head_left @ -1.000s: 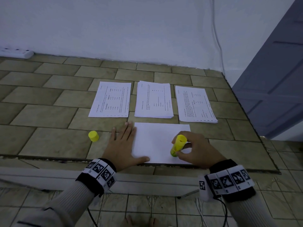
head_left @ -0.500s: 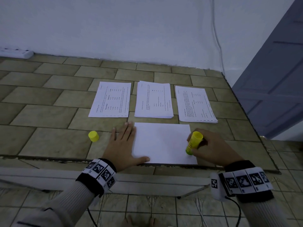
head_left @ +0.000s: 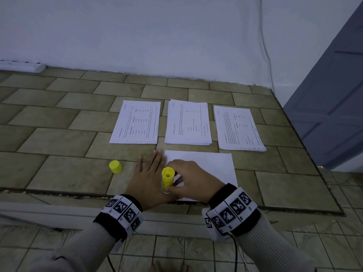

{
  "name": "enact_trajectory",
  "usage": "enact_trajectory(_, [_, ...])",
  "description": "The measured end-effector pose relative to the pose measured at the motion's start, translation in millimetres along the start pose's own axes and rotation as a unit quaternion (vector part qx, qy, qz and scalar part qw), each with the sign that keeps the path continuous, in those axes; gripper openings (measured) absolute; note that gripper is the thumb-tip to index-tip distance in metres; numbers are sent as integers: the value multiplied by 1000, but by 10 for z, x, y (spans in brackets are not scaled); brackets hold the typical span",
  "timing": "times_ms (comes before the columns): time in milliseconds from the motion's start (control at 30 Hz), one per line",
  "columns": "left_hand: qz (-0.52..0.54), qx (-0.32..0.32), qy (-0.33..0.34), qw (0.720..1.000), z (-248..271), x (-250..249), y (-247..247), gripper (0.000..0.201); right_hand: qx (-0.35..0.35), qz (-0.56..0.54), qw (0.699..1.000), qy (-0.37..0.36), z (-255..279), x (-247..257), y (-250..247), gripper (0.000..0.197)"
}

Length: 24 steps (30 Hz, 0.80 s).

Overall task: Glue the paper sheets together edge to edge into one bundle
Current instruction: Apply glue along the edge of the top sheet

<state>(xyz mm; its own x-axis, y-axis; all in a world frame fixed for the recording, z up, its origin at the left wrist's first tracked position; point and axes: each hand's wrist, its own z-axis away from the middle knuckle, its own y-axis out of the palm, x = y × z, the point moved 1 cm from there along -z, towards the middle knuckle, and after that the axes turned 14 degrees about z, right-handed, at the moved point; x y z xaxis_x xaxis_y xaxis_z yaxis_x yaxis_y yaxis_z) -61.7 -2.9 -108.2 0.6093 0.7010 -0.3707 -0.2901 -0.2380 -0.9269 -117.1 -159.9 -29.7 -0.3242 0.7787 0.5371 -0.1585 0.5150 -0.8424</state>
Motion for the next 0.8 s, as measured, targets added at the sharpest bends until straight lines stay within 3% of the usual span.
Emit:
enact_trajectory(233, [-8, 13, -15, 1000, 1, -37, -60, 131, 4, 32, 999, -10, -212, -100, -133, 31])
enact_trajectory(600, [-1, 6, -30, 1000, 6, -40, -75, 139, -38, 45, 994, 96, -700, -417, -315, 22])
enact_trajectory(800, [-5, -8, -26, 1000, 16, -28, -56, 135, -53, -19, 992, 112, -360, -464, -367, 15])
